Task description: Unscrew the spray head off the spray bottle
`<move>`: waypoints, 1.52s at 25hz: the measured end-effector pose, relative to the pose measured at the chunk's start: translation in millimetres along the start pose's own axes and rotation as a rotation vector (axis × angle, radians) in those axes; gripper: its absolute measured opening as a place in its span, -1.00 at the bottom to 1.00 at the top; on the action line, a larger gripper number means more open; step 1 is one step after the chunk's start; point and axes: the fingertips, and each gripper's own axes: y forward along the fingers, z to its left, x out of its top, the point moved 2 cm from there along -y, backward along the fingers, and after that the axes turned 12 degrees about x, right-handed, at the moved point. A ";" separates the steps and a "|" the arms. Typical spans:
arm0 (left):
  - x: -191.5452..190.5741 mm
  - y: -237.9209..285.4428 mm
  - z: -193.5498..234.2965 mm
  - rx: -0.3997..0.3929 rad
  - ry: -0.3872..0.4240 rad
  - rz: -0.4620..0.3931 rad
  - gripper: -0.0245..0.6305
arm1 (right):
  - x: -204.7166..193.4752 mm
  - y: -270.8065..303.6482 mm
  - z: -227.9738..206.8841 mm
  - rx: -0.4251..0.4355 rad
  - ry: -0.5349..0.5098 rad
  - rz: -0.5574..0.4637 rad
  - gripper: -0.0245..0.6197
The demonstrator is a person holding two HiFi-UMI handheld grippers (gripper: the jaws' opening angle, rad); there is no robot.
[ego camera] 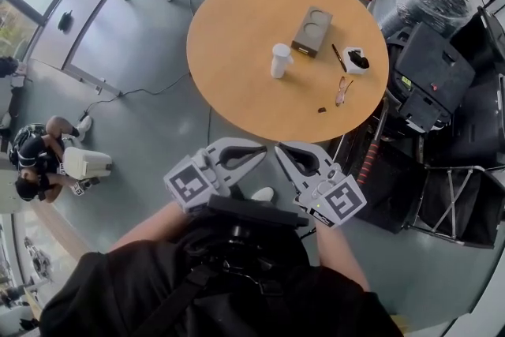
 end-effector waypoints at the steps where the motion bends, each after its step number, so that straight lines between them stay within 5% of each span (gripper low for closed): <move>1: -0.8 1.5 1.6 0.001 -0.002 0.002 -0.90 | -0.6 0.6 -2.8 0.000 0.005 0.001 -0.94; 11: -18.8 19.5 58.3 -0.023 -0.014 -0.007 -0.91 | -17.8 31.6 -46.8 -0.040 0.024 0.002 -0.94; 28: -10.8 89.0 217.1 -0.174 0.025 -0.021 -0.90 | -24.8 106.3 -182.6 -0.196 0.025 0.072 -0.94; 38: -13.0 120.8 307.0 -0.244 0.057 -0.013 -0.90 | -28.9 142.1 -258.8 -0.369 -0.009 0.037 -0.88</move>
